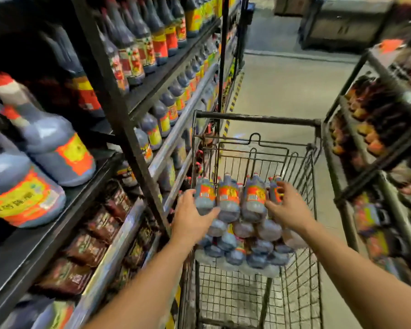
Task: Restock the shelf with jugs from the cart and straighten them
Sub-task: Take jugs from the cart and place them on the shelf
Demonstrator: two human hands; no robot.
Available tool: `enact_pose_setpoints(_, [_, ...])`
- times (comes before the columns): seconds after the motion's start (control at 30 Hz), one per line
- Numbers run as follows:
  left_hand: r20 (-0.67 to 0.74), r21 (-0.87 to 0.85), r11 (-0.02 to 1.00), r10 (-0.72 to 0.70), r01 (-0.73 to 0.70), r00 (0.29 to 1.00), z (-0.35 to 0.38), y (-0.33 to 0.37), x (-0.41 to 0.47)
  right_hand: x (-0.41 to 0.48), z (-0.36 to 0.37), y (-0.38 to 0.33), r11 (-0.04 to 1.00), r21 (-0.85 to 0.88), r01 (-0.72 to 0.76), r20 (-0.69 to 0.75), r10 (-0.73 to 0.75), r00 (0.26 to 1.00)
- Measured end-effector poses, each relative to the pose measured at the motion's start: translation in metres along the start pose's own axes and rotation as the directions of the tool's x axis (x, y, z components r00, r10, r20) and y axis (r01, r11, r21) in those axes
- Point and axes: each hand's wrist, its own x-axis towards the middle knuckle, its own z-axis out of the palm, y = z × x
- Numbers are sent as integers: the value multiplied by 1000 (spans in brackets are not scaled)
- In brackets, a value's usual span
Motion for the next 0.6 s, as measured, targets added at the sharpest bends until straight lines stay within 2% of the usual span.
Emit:
enact_pose_setpoints(0.2, [184,92,991,-117,101,976,65,5,43,51,-1,72,976,2,-220,22,220,975])
enact_pose_setpoints(0.33, [240,148,985,-118,84,964,104,7,66,89,14,115,930,-110,-351,111,363,925])
enact_pose_setpoints(0.43, [264,199,979,-98,46,959,134,11,81,112,27,134,905,-76,-419,168,426,889])
enact_pose_setpoints(0.6, [342,278,960,-63,-37,938,179,17,106,140,37,152,845,-63,-530,182,532,827])
